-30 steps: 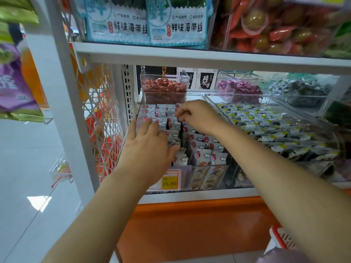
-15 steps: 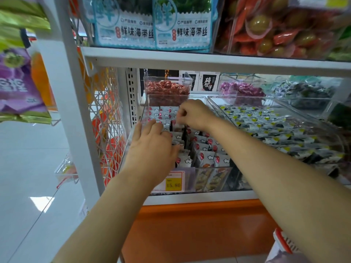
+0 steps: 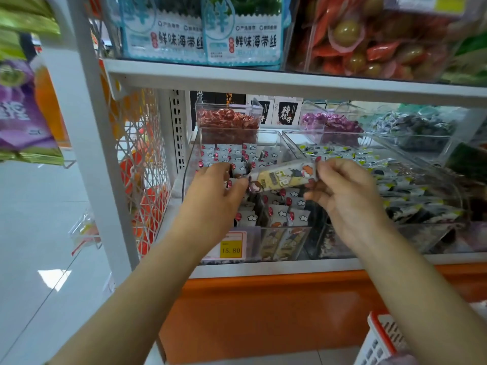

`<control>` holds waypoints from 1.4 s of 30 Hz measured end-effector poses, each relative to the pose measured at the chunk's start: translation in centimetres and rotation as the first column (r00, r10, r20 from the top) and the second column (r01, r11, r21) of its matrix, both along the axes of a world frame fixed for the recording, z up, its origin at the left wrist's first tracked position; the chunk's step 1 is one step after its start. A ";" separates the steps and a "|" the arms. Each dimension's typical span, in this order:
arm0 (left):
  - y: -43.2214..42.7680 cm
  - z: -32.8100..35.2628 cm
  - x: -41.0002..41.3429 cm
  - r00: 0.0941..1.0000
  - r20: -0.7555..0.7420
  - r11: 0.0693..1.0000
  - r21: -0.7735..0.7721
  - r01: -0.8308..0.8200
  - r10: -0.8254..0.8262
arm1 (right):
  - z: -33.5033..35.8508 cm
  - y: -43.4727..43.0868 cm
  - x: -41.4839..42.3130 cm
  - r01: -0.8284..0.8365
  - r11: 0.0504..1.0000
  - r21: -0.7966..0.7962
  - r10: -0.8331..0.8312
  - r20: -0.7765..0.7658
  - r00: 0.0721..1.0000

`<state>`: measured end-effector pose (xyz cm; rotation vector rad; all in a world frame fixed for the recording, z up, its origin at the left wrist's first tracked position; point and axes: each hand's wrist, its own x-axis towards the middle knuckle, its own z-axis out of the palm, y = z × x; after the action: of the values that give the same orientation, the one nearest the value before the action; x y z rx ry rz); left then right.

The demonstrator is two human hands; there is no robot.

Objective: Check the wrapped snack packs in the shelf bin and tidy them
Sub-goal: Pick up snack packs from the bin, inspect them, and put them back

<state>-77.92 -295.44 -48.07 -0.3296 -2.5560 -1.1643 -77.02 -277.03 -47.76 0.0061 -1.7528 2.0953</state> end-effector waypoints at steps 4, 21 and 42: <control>0.1 0.0 0.3 0.983 0.105 0.959 0.256 0.119 -0.150 | -0.6 0.4 1.6 -0.073 0.978 -0.193 0.084 0.047 0.995; 0.3 -0.7 -0.1 0.939 0.272 0.757 0.653 -0.017 -0.213 | -1.9 1.0 2.4 -0.083 0.981 -0.173 0.096 0.070 0.993; -0.2 -0.1 -0.1 0.989 0.117 0.871 0.491 0.019 -0.088 | -1.8 0.5 2.5 -0.205 0.956 -0.210 0.214 0.021 0.977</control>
<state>-78.02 -295.59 -48.16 -0.2026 -2.2543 -1.8537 -74.54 -276.49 -49.53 0.0929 -1.6105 2.4397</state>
